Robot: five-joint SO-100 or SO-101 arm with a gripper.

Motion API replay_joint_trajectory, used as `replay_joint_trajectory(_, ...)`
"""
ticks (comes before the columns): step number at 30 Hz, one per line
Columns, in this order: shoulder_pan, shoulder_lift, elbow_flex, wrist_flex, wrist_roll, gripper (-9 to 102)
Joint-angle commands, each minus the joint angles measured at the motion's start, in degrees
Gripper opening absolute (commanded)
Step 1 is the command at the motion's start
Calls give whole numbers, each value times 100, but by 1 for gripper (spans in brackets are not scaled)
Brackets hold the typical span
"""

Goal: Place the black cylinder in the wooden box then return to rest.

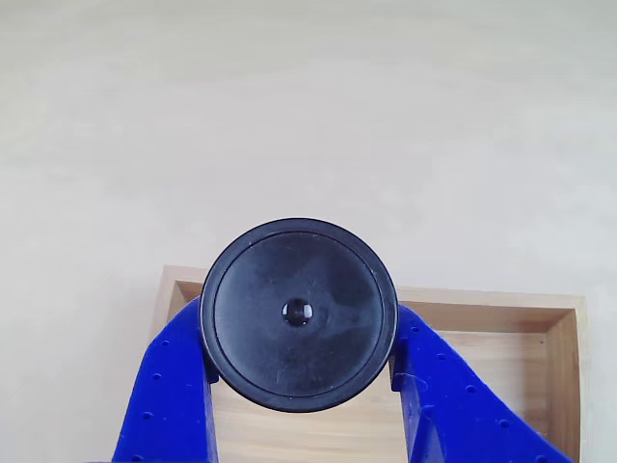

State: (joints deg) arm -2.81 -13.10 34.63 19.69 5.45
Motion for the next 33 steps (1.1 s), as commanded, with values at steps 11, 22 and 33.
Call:
replay_joint_trajectory(11, 316, -1301, 694, -229, -413, 16)
replay_joint_trajectory(22, 422, -1266, 896, 123, -606, 16)
replay_joint_trajectory(33, 492, -826, 958, 105, -571, 16)
